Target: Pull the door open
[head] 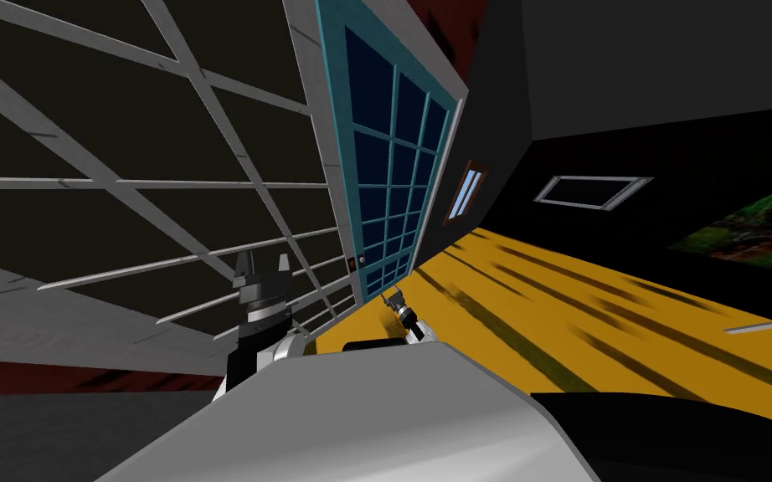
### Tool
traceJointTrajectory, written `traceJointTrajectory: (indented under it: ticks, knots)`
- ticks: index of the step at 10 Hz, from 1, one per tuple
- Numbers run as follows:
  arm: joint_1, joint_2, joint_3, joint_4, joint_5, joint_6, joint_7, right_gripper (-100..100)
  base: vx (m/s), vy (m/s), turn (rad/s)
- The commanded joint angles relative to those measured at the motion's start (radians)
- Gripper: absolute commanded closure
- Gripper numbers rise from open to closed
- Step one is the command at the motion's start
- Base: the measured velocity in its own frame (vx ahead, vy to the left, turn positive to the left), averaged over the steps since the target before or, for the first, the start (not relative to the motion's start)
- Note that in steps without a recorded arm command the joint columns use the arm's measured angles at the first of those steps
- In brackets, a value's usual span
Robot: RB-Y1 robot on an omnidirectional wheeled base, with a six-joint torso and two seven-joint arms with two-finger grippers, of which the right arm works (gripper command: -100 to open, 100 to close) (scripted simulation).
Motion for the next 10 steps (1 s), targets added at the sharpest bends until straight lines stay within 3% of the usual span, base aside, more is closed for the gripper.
traceJointTrajectory:
  ticks: [1,2,4,7,8,9,10]
  knots:
    - [-0.014,-0.008,-0.011,0.031,-0.008,-0.011,0.011,-100,-0.117,-0.077,0.010]
    - [-0.006,-0.030,-0.022,0.032,-0.017,-0.008,0.014,-100,-0.109,-0.093,0.043]
    - [0.000,-0.047,-0.031,0.033,-0.025,-0.005,0.018,-100,-0.143,-0.086,0.036]
    - [0.018,-0.093,-0.057,0.036,-0.046,0.002,0.027,-100,-0.175,-0.104,0.049]
    - [0.018,-0.093,-0.057,0.036,-0.046,0.002,0.027,-100,-0.105,-0.076,0.022]
    - [0.030,-0.124,-0.076,0.038,-0.061,0.007,0.035,-100,-0.105,-0.106,0.073]
    - [0.035,-0.136,-0.083,0.038,-0.067,0.009,0.038,-100,-0.149,-0.131,0.079]
